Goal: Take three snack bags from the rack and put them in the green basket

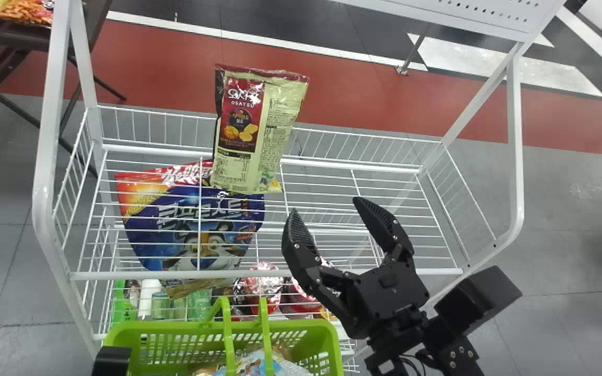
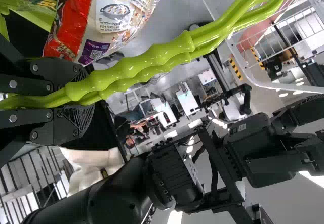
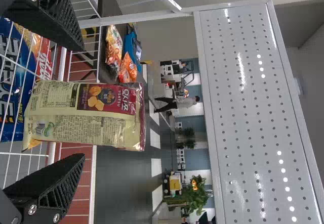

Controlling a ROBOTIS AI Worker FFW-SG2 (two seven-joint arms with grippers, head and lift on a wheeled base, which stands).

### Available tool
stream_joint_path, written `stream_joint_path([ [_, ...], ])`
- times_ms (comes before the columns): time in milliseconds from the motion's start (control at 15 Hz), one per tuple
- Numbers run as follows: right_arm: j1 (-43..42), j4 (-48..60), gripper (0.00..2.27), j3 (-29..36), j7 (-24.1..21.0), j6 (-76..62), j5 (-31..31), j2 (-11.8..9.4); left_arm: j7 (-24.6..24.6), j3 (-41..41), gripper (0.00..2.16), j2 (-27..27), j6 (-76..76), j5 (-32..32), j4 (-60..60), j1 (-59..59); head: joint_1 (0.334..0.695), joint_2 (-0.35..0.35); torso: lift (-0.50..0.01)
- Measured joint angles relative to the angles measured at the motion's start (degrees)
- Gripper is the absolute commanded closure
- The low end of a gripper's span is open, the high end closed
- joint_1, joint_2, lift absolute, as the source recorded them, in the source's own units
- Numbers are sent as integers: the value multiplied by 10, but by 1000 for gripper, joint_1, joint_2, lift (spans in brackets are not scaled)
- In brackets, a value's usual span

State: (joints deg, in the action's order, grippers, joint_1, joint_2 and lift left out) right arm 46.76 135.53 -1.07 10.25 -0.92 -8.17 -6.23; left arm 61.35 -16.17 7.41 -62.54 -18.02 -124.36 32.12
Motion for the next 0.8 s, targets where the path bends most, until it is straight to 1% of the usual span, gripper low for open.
stream_joint_path([
  [800,-3,0,56,3,-1,4,-3,1,3,0,1403,0,-1,-3,3,-3,695,-350,-7],
])
